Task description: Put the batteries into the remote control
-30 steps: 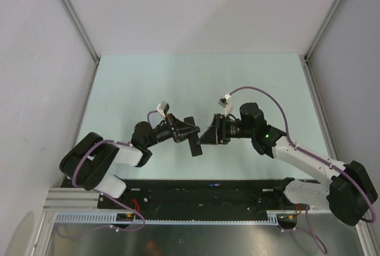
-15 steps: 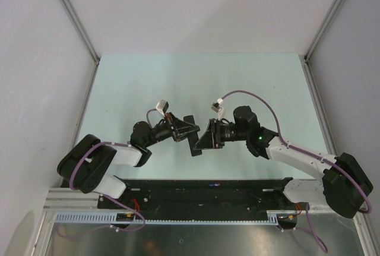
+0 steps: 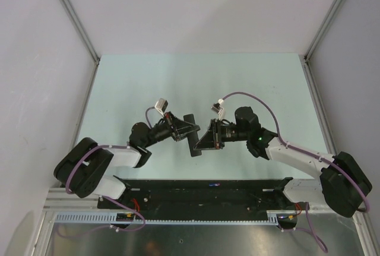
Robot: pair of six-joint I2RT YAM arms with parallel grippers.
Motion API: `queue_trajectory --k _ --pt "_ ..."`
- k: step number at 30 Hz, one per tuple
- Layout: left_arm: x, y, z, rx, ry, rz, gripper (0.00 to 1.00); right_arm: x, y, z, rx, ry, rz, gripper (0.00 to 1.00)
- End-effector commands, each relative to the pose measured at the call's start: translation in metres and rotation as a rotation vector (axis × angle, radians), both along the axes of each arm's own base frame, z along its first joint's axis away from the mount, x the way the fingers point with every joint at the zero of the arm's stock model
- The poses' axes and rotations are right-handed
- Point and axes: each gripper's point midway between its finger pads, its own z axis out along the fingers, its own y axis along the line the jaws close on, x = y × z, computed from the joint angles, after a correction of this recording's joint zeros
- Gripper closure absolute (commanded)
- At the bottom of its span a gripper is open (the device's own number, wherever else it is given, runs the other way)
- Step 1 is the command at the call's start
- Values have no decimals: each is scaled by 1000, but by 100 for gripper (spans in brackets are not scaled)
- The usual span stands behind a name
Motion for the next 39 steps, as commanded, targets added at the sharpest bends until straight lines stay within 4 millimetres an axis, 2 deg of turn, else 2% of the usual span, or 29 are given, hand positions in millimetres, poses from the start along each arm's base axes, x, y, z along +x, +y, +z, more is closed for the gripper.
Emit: queue_trajectory --k 1,16,23,33,39 --pt "-56 3 78 -231 -333 -117 100 18 2 7 34 -72 -74 100" --pt "-102 -2 65 -219 -344 -234 100 52 -8 17 61 -67 -214 100" --pt "-108 -3 58 -207 -341 -242 100 69 -11 25 76 -74 -296 100" --pt "-118 -4 58 -207 -360 -270 100 95 -22 23 58 -60 -403 100" --pt "-120 -4 56 -202 -368 -274 100 105 -26 24 58 -67 -433 94"
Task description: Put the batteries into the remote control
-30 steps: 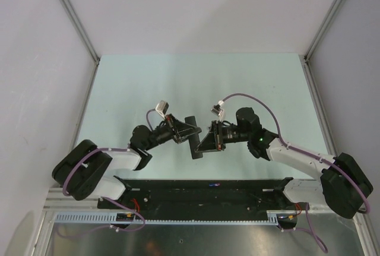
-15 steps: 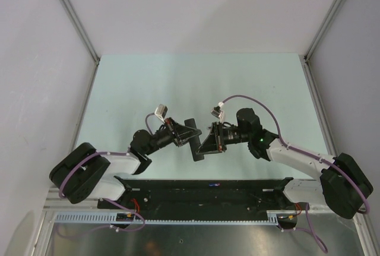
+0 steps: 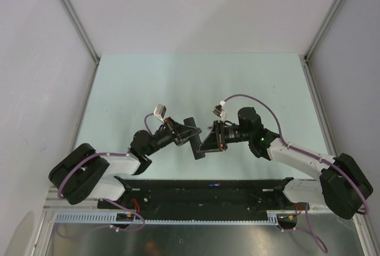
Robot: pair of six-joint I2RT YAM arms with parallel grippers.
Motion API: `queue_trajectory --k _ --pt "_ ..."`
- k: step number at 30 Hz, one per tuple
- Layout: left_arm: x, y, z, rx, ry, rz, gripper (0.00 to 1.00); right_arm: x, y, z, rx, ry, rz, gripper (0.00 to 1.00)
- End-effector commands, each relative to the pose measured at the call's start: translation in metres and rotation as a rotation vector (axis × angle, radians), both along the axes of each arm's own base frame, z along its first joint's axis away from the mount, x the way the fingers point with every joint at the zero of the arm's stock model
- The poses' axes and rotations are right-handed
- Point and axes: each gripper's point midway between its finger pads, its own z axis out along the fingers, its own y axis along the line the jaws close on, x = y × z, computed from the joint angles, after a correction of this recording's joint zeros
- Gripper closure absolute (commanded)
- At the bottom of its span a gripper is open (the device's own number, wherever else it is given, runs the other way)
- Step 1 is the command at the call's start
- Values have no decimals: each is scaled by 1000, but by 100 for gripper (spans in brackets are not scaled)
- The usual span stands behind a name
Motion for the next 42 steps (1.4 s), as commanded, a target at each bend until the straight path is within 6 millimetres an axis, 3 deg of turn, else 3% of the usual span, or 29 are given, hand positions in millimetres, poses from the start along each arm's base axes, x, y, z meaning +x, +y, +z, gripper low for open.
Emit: queue_trajectory --k 1,6,7,10,13,16,18,19,22,23,25,26,27,28,31,34,37,38,40,42 --pt "-107 3 58 -175 -368 -372 100 108 -13 25 25 -145 -457 91" --pt "-107 3 57 -171 -368 -374 100 106 -12 23 22 -149 -442 78" --pt "-106 2 56 -167 -363 -375 100 105 -11 23 27 -151 -432 71" --pt "-104 1 55 -164 -360 -367 100 94 -7 27 42 -156 -355 57" --pt "-95 2 54 -156 -366 -332 100 75 -10 29 29 -173 -284 50" --pt "-79 6 52 -144 -362 -285 100 55 -22 39 12 -232 -247 46" --pt "-62 11 52 -131 -360 -242 100 52 -35 33 -67 -234 -272 45" --pt "-55 14 51 -125 -357 -222 100 50 -43 43 -74 -290 -293 45" --pt "-15 28 39 -62 -311 -113 100 58 -71 28 -254 -358 -392 45" --pt "13 33 18 21 -204 -55 100 69 -82 22 -324 -392 -456 45" --pt "41 38 -4 176 -195 31 100 72 -98 4 -431 -379 -504 46" --pt "59 39 -29 316 -73 53 100 81 -109 -5 -499 -381 -559 47" --pt "81 49 -45 488 -132 156 100 81 -116 -16 -555 -370 -569 47" --pt "91 55 -49 594 -139 198 100 83 -120 -21 -588 -371 -579 48" --pt "116 83 -79 990 -56 283 100 89 -134 -34 -688 -380 -628 48" --pt "137 112 -94 1244 29 342 100 94 -140 -36 -719 -395 -664 48" --pt "150 138 -99 1439 66 400 100 95 -140 -31 -714 -409 -688 48" --pt "152 141 -109 1490 94 391 100 96 -143 -30 -730 -420 -705 48" --pt "158 151 -106 1568 143 424 100 97 -149 -29 -754 -434 -726 48" --pt "157 157 -117 1661 181 405 100 95 -150 -30 -771 -446 -726 47"
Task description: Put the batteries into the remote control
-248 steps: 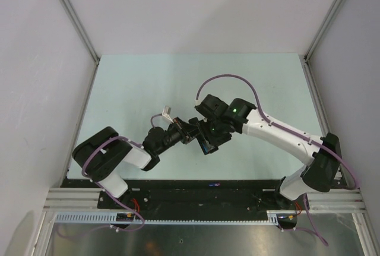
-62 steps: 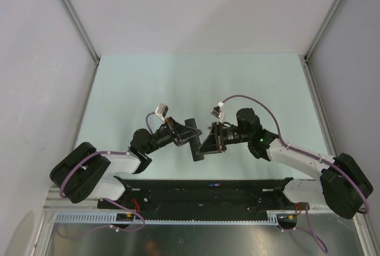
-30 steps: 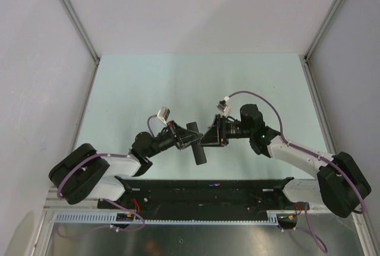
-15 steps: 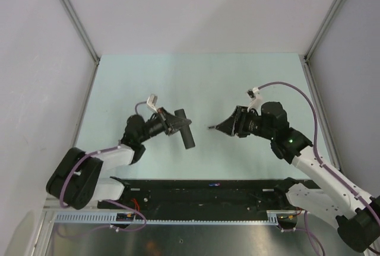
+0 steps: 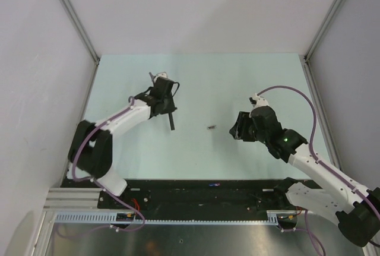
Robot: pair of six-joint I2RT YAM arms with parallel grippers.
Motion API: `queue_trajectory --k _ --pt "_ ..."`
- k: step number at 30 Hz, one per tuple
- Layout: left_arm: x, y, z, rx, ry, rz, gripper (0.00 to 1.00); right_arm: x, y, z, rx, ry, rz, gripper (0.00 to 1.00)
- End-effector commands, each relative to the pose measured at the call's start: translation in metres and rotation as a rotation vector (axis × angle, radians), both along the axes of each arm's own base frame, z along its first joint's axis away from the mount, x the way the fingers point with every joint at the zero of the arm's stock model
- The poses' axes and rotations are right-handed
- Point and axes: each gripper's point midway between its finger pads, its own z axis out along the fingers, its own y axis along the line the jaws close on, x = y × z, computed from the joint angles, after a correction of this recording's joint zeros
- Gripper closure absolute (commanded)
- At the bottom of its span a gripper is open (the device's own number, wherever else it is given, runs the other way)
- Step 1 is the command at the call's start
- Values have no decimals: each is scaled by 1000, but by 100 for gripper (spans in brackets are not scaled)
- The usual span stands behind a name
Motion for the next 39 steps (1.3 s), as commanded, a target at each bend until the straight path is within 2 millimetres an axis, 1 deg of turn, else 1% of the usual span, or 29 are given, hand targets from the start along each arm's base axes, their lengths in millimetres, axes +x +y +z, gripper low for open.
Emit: queue_trajectory --k 1,2,3,4,5,6,7,8,9,12,14,15,18,20,22,23,24,26,27,28,31,32,33,34,35,36,37,38,39 --pt "-7 51 -8 383 99 106 100 7 -17 11 -77 -75 -65 47" --pt "-5 50 -14 432 115 104 100 6 -18 10 -83 -76 -66 47" --pt "-7 53 -14 479 134 102 100 6 -18 11 -86 -80 -67 47" --pt "2 45 -6 500 109 101 100 6 -18 12 -86 -85 -65 47" --pt "6 47 -5 549 104 104 100 6 -18 12 -86 -85 -63 47" --pt "5 47 -20 600 149 87 100 6 -17 12 -84 -85 -57 47" --pt "13 40 -16 600 139 82 100 5 -16 12 -81 -85 -51 47" --pt "16 38 -19 611 151 73 100 5 -15 12 -86 -86 -46 47" --pt "19 33 -32 625 181 57 100 5 -16 13 -87 -88 -46 47" --pt "21 21 -55 641 225 17 96 5 -19 16 -104 -94 -40 46" --pt "21 15 -63 641 238 2 95 4 -22 18 -111 -99 -43 46" --pt "21 11 -71 644 254 -12 95 4 -23 20 -113 -103 -47 46" --pt "20 3 -83 642 272 -32 93 2 -26 23 -112 -109 -44 45" --pt "20 -2 -86 628 282 -44 90 2 -28 24 -111 -111 -46 45" --pt "18 -9 -86 606 284 -63 82 1 -30 23 -117 -109 -47 45" --pt "17 -12 -83 598 279 -67 77 1 -31 23 -119 -110 -50 44" --pt "17 -15 -80 593 268 -73 64 1 -32 22 -125 -106 -50 45" --pt "19 -22 -68 562 244 -86 50 1 -34 21 -131 -102 -53 44" --pt "19 -27 -64 547 235 -100 33 1 -35 21 -131 -100 -55 44" --pt "19 -30 -60 543 226 -112 29 1 -35 21 -134 -103 -55 44" --pt "19 -40 -36 498 179 -127 25 1 -39 20 -140 -99 -65 44" --pt "19 -42 -17 465 141 -125 11 1 -39 20 -139 -98 -67 44" --pt "16 -43 -8 448 126 -128 11 1 -40 21 -136 -100 -72 44" --pt "18 -47 8 402 75 -128 10 0 -41 21 -137 -101 -75 44" --pt "8 -39 27 361 32 -124 9 0 -42 22 -137 -104 -77 44" --pt "4 -36 41 313 -8 -132 7 -1 -43 24 -133 -110 -79 44" --pt "6 -38 56 243 -72 -128 4 -1 -43 25 -132 -115 -80 44" --pt "-1 -39 63 178 -89 -149 0 -1 -44 26 -133 -119 -81 44" --pt "-14 -18 75 112 -117 -118 0 0 -44 28 -126 -127 -83 44"
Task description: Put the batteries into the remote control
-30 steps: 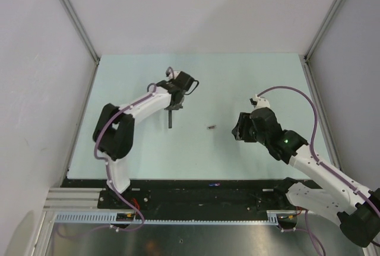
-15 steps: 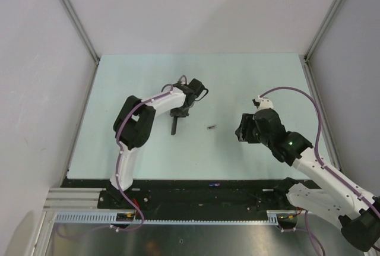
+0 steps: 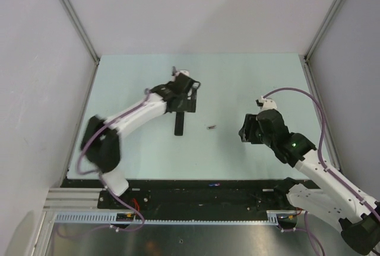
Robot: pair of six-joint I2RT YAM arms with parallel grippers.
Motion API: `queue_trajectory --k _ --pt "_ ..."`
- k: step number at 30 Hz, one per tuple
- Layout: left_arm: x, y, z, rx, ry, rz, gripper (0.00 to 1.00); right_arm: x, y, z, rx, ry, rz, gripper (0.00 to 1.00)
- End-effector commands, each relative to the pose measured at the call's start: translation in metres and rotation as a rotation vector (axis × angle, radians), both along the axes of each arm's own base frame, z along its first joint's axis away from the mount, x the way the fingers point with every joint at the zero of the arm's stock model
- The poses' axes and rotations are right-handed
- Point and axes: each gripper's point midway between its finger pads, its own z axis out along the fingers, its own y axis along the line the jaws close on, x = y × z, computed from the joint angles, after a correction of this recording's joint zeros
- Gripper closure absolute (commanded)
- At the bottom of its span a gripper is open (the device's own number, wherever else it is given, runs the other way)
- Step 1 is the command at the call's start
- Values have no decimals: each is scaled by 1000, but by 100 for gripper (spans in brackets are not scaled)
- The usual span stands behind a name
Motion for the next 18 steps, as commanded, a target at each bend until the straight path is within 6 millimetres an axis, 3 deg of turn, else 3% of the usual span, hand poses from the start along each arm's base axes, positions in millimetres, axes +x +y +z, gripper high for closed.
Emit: queue_trajectory --k 1,2,3,4,6,7,8,10,12,13,18 --pt "-8 14 100 -372 -261 1 0 7 -4 26 24 -81 -24 44" --pt "-19 27 88 -407 -236 13 0 7 -3 25 26 -81 -19 44" --pt "-26 36 107 -464 -286 33 0 8 -2 26 32 -89 -20 44" --pt "-29 41 112 -487 -309 40 0 9 -1 24 31 -84 -17 44" --pt "-40 56 100 -481 -308 74 0 9 2 23 38 -83 -9 44" --pt "-48 63 111 -501 -347 76 0 9 3 21 37 -78 -7 44" --pt "-54 70 99 -490 -334 92 0 10 4 21 41 -81 -5 44" --pt "-63 76 107 -532 -375 91 0 10 6 17 44 -76 -1 45" --pt "-71 83 98 -563 -369 102 0 12 10 16 50 -77 12 44" --pt "-74 85 106 -590 -399 96 0 11 13 15 54 -74 24 45" --pt "-76 88 109 -596 -411 74 0 14 22 18 78 -81 40 44"
